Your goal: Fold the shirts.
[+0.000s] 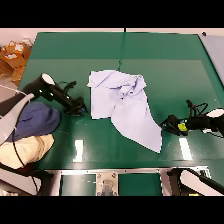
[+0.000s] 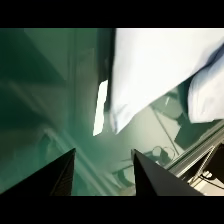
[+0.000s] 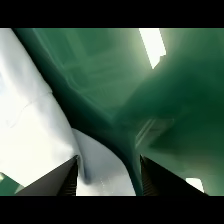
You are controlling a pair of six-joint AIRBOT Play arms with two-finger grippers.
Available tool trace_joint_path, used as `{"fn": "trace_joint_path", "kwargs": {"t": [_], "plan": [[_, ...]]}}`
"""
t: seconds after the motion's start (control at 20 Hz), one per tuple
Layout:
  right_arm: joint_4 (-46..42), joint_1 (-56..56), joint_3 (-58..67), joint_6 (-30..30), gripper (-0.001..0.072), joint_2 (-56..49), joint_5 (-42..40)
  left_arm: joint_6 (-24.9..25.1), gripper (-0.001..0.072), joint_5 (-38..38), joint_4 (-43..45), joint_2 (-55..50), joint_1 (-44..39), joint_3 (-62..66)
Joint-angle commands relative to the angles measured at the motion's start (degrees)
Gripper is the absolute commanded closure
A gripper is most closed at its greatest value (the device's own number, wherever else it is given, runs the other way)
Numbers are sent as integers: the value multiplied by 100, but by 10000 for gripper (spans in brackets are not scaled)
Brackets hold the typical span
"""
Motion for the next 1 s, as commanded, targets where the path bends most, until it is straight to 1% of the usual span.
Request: {"fn": "trace_joint_path", "kwargs": {"t": [0.0,0.1,0.2,0.3,0.35,0.4,0.45,0.5,0.55,0.6,0.65,0.8,0.95], "plan": [[9,262,-61,35,257,9,-107,162,288,1388,-398,87,-546,-520],[15,457,-61,31,258,-46,-181,162,288,1718,-503,7,-850,-520],[17,658,-61,31,258,-146,-181,164,292,1843,-518,-2,-1003,-511],[17,831,-61,31,260,-258,-205,186,659,1764,-422,-2,-933,-446],[15,901,-61,28,269,-293,-229,186,688,1631,-420,-2,-839,-389],[17,960,-57,28,320,-310,-232,186,688,1502,-409,11,-730,-330],[44,988,-57,24,400,-313,-223,184,688,1362,-356,35,-625,-262],[142,1005,-48,-13,524,-313,-173,157,689,1204,-238,42,-514,-166],[317,1005,-13,-136,677,-313,-42,68,689,1029,-87,42,-391,-44],[570,1003,83,-262,692,-310,144,68,689,850,17,42,-308,87],[861,1001,249,-404,692,-306,374,70,689,619,101,42,-249,284],[2090,872,1207,-605,693,-57,1054,70,689,-76,289,184,-210,1255],[3246,372,2505,-599,693,509,1071,-48,689,-369,619,739,-210,2658]]}}
